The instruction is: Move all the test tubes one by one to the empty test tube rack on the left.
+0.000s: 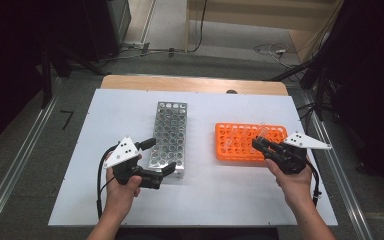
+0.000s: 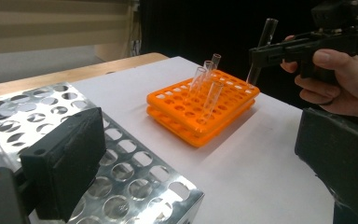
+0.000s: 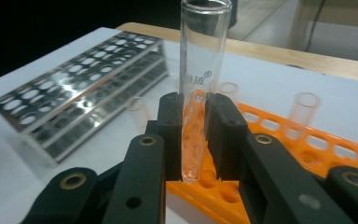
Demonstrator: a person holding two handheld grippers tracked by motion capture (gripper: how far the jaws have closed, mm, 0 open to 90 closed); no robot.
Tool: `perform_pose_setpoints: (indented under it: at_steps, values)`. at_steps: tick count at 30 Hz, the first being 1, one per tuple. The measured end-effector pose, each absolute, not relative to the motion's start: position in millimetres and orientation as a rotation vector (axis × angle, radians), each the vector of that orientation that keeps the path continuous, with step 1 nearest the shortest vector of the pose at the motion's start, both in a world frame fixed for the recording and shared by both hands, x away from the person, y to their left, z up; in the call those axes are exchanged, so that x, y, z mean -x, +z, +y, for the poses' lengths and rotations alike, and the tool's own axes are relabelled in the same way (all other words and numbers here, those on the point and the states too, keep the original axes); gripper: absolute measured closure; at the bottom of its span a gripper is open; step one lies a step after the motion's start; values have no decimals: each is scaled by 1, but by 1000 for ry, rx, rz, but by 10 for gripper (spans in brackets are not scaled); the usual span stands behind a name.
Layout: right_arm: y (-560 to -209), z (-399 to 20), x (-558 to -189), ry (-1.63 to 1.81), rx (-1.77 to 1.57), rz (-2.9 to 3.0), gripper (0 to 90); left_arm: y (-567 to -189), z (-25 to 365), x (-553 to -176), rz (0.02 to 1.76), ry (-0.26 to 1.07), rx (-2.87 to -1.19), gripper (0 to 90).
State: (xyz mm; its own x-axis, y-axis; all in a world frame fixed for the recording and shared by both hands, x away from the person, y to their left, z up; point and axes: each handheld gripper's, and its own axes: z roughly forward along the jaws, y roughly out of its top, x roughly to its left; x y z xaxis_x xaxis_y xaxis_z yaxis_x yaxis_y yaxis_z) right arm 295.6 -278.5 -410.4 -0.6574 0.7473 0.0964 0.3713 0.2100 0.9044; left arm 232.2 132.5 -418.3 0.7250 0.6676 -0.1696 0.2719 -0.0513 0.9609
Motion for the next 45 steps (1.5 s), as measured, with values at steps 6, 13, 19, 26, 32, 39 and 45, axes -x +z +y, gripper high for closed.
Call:
perform_pose_setpoints:
  at_steps: [6, 13, 19, 26, 32, 39, 45]
  values:
    - [-409, -257, -283, 1482, -963, 2184, 740, -414, 117, -239, 766, 358, -1647, 49]
    - [-419, -233, -269, 1487, -891, 2270, 740, -417, 101, -236, 774, 345, -1661, 106]
    - [-430, -213, -259, 1466, -832, 2343, 740, -418, 88, -235, 779, 336, -1681, 159]
    - [-435, -195, -247, 1467, -767, 2405, 740, -419, 81, -232, 759, 307, -1687, 212]
    - [-439, -182, -242, 1463, -732, 2432, 740, -420, 75, -229, 730, 256, -1681, 253]
    - [-439, -172, -236, 1467, -683, 2447, 740, -423, 64, -227, 709, 222, -1691, 287]
    - [-438, -172, -233, 1465, -671, 2453, 740, -426, 59, -226, 703, 193, -1694, 346]
